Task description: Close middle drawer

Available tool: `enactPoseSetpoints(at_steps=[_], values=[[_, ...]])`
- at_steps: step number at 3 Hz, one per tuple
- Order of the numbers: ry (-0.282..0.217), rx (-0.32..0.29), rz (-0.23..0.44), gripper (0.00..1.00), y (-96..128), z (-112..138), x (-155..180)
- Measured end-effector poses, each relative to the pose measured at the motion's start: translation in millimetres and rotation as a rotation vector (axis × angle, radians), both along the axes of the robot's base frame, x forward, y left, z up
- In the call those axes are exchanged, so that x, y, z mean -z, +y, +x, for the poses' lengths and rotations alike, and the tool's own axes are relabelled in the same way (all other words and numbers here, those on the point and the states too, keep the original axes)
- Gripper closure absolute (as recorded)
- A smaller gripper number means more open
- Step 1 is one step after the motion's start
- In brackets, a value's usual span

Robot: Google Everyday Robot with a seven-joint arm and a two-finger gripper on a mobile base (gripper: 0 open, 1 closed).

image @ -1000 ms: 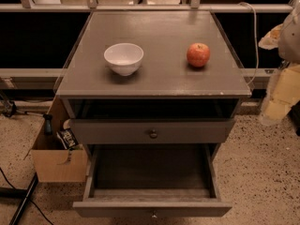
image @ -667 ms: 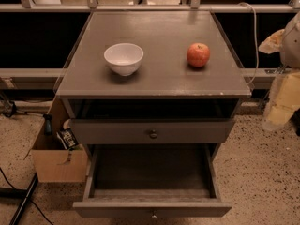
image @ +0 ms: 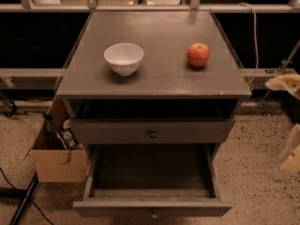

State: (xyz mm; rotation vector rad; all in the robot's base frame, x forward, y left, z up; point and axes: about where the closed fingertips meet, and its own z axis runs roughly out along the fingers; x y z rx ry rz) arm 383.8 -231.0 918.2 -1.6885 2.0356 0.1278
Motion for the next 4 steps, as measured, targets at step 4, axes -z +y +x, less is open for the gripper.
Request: enactPoseSetpoints(at_steps=[4], values=[[0.104, -0.272, 0.064, 0.18, 32, -65, 147]])
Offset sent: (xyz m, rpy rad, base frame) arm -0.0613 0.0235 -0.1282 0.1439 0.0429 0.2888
